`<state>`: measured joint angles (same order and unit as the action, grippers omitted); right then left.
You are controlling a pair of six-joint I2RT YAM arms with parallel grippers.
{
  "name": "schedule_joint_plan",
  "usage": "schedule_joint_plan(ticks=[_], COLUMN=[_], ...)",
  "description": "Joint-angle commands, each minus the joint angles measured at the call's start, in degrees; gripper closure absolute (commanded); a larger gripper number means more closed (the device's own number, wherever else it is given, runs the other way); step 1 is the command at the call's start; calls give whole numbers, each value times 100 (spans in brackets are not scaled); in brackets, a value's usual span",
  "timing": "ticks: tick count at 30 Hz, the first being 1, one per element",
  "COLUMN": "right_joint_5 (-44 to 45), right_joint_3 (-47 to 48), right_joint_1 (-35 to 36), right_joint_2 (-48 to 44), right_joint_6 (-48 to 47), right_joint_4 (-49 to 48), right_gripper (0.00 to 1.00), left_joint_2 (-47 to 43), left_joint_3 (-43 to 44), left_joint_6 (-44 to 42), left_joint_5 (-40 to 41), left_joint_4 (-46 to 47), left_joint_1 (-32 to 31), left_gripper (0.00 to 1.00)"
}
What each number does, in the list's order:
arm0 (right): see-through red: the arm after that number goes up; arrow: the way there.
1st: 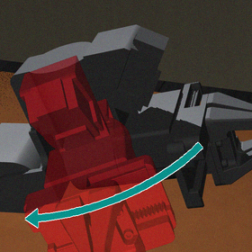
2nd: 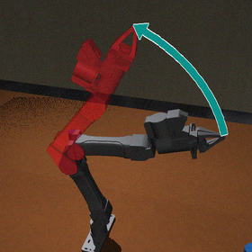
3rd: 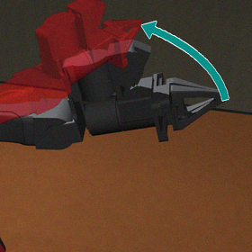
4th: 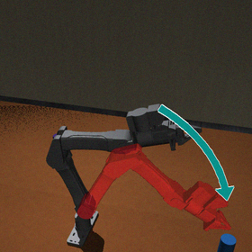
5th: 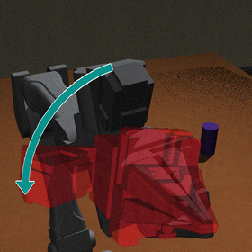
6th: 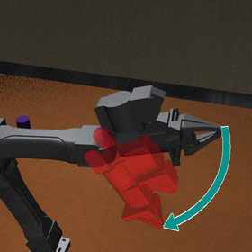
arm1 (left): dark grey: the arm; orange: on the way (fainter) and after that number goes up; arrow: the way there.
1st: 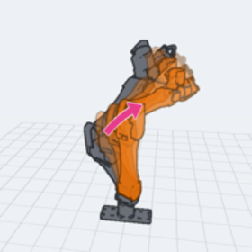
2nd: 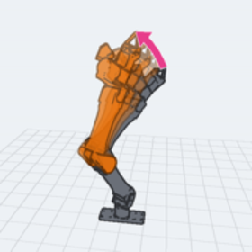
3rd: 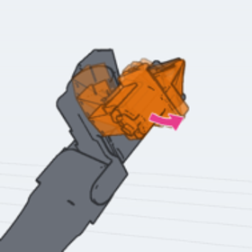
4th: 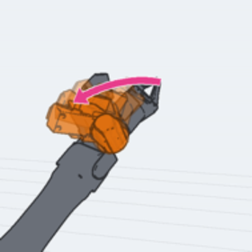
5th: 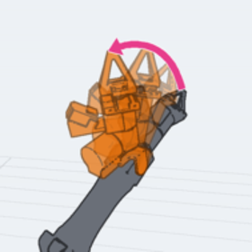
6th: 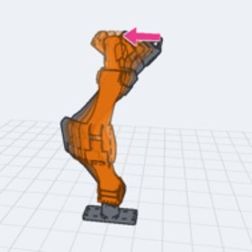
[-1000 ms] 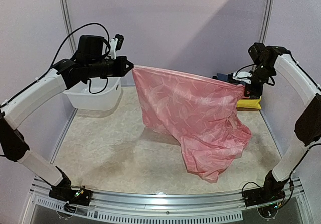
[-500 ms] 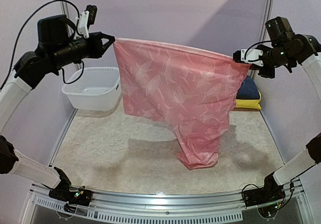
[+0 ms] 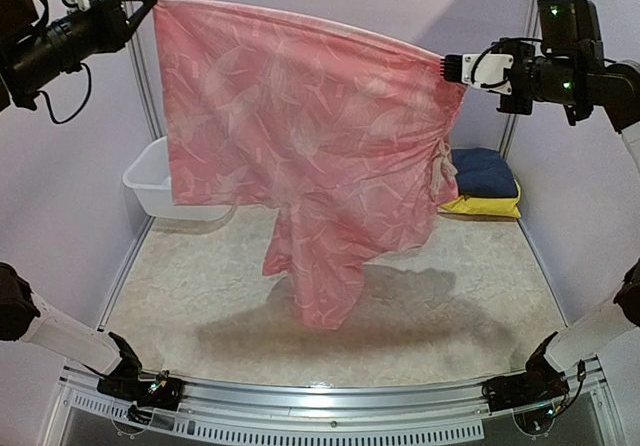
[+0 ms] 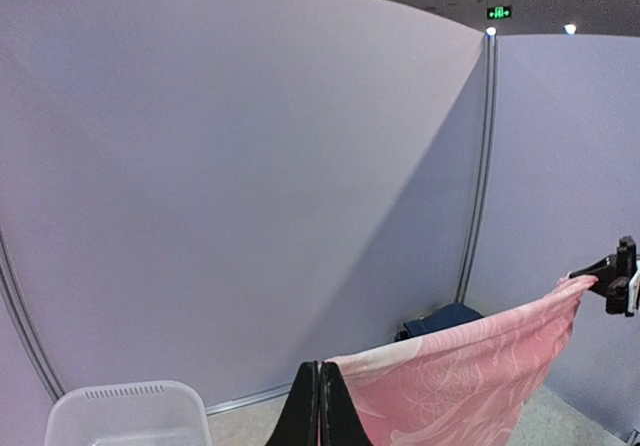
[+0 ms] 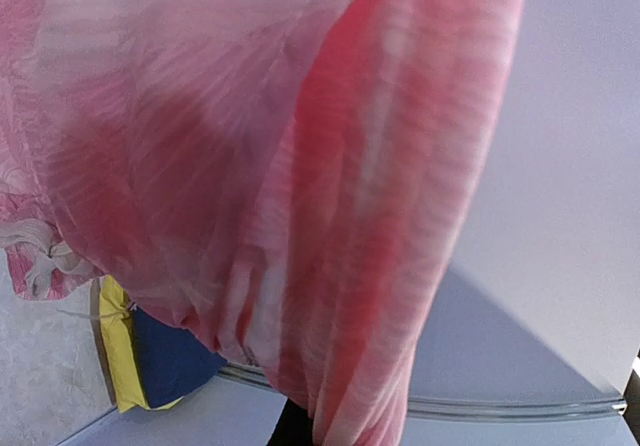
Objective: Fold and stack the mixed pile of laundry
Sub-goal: Flatten out the crumpled shorts at the center of the board.
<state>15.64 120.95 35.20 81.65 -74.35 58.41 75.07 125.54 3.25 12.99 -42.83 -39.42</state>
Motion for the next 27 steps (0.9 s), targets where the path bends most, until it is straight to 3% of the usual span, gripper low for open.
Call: schedule_joint_plan(ticks=[1,10,18,22,27], right_joint_5=[1100,1255,330,43,-5], right_joint_3=[487,1030,897,527,-801], right_joint_1=[566,1403,1439,1436,1405], right_joint_2=[191,-153,-477,-563,-800], right_joint_6=[112,579,1073,1215,1635], right_joint_4=[66,451,1574,1972,1925], right_gripper=[100,100,100,100,100], left_joint_2=[-52,-197,-411,-463,-736], left_joint_3=[983,1717,1695,713,-1859], left_joint_6=[-322,-429,-217,-2,-26], left_joint_5=[722,357,4,-126,482], left_joint_4=[-178,-151,-196,-274,825], left_joint_1=[101,57,57,57,57], left_gripper=[100,100,100,100,100])
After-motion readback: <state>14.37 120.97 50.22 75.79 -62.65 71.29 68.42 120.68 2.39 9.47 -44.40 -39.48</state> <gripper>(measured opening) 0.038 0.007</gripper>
